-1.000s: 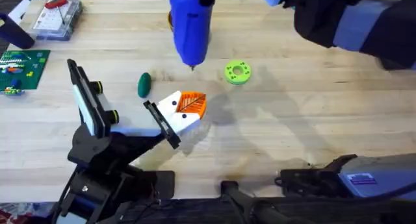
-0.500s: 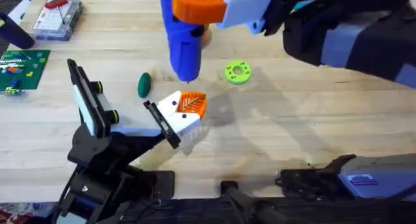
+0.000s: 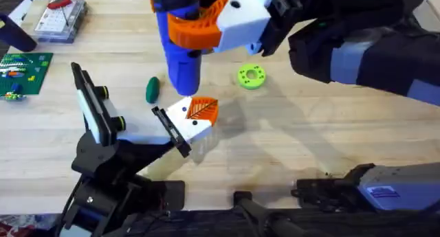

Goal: Pick up the gripper from the table and insert it into the empty holder that is missing its gripper. Then pick up a screw, insert it into the mounting hole, and use the screwdriver to tighten it. Finally, clean up the table by picking up the vegetable and placing it into the bucket.

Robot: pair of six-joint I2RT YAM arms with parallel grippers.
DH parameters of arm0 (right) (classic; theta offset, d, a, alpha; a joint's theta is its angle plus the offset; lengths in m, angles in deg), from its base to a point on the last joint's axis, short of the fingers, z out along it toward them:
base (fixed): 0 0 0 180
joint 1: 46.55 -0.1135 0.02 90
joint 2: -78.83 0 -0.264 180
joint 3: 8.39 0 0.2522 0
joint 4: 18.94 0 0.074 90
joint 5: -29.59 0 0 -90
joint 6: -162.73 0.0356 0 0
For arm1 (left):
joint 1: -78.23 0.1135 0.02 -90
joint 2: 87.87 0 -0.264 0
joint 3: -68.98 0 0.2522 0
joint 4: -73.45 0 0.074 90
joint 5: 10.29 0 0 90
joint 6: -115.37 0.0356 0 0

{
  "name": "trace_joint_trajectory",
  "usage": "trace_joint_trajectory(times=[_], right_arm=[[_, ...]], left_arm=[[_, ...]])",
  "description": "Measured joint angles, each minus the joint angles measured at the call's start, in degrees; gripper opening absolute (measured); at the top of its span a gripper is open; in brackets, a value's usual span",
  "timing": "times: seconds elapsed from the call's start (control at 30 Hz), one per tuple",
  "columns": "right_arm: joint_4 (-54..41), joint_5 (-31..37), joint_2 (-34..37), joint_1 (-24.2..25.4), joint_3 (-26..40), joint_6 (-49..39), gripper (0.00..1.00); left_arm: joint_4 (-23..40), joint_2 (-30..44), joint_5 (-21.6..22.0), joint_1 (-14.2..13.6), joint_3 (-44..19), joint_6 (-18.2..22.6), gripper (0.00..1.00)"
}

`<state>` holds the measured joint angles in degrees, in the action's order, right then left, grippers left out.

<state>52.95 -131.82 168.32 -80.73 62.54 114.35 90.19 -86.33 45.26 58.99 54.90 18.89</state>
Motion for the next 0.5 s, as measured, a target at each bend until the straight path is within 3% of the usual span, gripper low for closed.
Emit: trace_joint_trajectory(times=[0.5], right_arm=[[-5.4,-1.1,0.0,-0.8,0.0,-6.4,0.049]], left_arm=[[0.0,0.0,0.0,0.0,0.0,0.0,0.018]])
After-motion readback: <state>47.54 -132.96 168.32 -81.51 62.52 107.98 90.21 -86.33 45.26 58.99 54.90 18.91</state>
